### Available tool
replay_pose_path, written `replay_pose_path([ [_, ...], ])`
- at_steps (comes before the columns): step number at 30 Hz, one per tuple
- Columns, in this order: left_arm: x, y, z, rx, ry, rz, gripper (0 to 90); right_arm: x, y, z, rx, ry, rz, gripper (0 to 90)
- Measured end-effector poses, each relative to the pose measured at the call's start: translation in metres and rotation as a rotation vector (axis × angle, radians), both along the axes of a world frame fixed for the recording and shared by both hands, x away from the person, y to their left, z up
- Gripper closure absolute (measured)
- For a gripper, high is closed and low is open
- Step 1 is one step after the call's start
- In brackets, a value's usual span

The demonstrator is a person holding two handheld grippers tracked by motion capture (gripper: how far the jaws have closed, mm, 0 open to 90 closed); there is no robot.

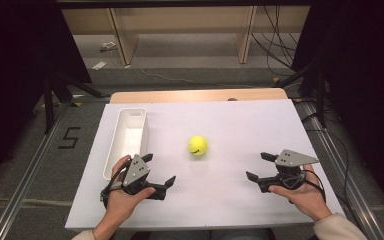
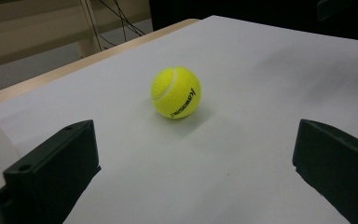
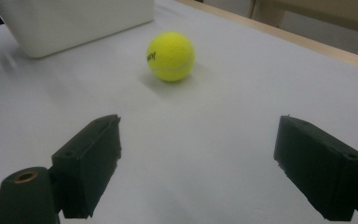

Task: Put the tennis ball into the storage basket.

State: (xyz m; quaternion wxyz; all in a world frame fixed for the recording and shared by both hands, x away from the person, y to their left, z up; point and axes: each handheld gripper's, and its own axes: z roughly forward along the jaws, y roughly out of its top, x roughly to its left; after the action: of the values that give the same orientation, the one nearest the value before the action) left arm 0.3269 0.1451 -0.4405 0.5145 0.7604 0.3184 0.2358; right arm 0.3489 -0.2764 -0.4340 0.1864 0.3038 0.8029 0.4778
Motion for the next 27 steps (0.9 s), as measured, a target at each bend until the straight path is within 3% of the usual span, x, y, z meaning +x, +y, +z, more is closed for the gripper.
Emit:
replay_pose_path([
  [12,-0.001,-0.001,0.001,-0.004,-0.004,0.001,0.0,0.004,0.005,0.0,-0.004,-0.006,-0.004,15.5],
  [27,-0.002,-0.002,0.001,-0.004,-0.007,-0.003,0.0,0.022,0.015,0.002,0.008,-0.015,-0.036,15.7],
])
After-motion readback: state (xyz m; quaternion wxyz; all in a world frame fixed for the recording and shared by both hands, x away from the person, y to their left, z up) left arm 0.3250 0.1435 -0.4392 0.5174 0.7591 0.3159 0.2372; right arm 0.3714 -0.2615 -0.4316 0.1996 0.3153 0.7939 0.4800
